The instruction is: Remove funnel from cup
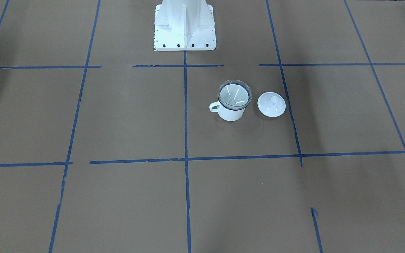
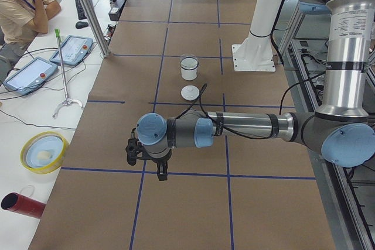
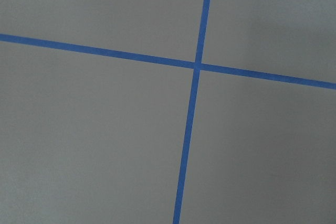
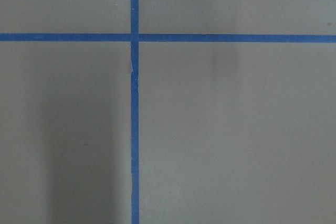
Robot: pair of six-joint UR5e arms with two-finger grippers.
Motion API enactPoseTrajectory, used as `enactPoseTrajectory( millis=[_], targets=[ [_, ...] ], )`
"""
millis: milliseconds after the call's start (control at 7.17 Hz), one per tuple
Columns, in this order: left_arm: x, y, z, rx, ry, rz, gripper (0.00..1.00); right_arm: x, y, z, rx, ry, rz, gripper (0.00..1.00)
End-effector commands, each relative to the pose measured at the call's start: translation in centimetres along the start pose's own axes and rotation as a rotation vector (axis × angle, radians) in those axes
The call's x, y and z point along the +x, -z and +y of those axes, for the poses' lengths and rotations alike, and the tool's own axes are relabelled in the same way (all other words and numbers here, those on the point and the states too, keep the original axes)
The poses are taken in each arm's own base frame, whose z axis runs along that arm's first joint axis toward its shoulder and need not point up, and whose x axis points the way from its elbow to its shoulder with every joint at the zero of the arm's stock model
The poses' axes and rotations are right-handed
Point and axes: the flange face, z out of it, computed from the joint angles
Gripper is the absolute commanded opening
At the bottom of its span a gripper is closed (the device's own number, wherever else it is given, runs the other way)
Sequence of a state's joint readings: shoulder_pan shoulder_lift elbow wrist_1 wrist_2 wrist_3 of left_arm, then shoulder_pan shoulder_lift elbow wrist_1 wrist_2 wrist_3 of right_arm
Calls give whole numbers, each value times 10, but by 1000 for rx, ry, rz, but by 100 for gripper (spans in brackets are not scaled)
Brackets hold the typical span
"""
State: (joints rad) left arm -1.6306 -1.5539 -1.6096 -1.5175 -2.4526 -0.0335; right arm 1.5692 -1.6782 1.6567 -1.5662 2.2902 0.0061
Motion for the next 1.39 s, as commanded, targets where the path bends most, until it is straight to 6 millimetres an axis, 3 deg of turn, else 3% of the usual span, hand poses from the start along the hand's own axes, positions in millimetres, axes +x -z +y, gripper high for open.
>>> enactPoseTrajectory(
  millis=[0, 558, 836, 976, 1115, 1255],
  targets=[
    [0, 0, 5, 29, -33, 3, 100, 0, 0, 0, 0, 0, 0, 100],
    [5, 2, 3, 33, -43, 1, 100, 0, 0, 0, 0, 0, 0, 100],
    [17, 11, 1, 51, -62, 4, 100, 0, 0, 0, 0, 0, 0, 100],
    [51, 19, -1, 70, -44, 6, 100, 0, 0, 0, 0, 0, 0, 100],
    [108, 5, -1, 51, -8, 19, 100, 0, 0, 0, 0, 0, 0, 100],
    [177, -6, -12, 43, 58, 39, 100, 0, 0, 0, 0, 0, 0, 100]
  ],
)
